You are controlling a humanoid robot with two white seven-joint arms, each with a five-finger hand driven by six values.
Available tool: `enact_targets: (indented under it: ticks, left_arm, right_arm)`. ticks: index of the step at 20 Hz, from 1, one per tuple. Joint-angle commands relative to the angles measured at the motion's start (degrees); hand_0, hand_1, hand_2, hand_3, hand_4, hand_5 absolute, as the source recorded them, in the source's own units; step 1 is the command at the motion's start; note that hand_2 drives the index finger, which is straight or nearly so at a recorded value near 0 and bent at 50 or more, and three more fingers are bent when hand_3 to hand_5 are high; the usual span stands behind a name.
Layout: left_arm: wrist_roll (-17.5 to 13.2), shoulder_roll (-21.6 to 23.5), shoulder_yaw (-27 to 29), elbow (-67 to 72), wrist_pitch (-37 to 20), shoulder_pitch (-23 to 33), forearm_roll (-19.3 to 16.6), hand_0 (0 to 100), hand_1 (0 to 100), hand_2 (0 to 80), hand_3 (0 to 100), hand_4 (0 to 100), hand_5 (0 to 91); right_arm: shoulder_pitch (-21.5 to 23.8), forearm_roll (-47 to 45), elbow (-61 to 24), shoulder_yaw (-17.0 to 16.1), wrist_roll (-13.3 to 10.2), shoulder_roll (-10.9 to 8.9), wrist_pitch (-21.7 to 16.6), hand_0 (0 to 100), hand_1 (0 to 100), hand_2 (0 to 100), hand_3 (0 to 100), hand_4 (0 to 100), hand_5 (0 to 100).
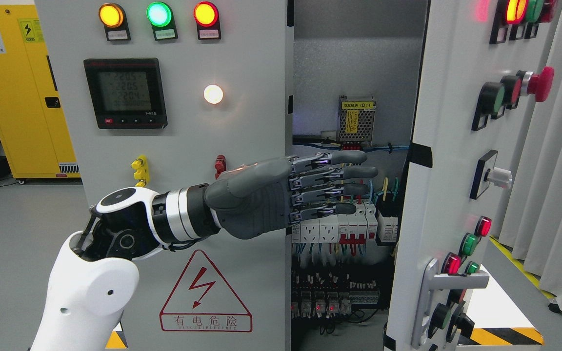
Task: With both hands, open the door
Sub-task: 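Reach the left hand across into the gap behind the ajar door's edge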
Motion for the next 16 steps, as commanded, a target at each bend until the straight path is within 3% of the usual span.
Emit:
enact_targets:
  ticks: [1,16]
  left_arm:
    - [0.02,-7.21,-2.93,6.78,0.02,-2.25,0.04,12,56,0.0,0,0,0.0]
    - [0.90,-11.08,-4.33,8.28,-0.06,-3.84,-0.57,12,56,0.0,0,0,0.0]
  right_arm:
    - [1.22,1.49,0.03,0.07,0.00,0.11,-0.08,0,50,4,0,0,0]
    - [1.14,0.88,-0.06,0.07,0.00,0.11,-0.17,0,50,4,0,0,0]
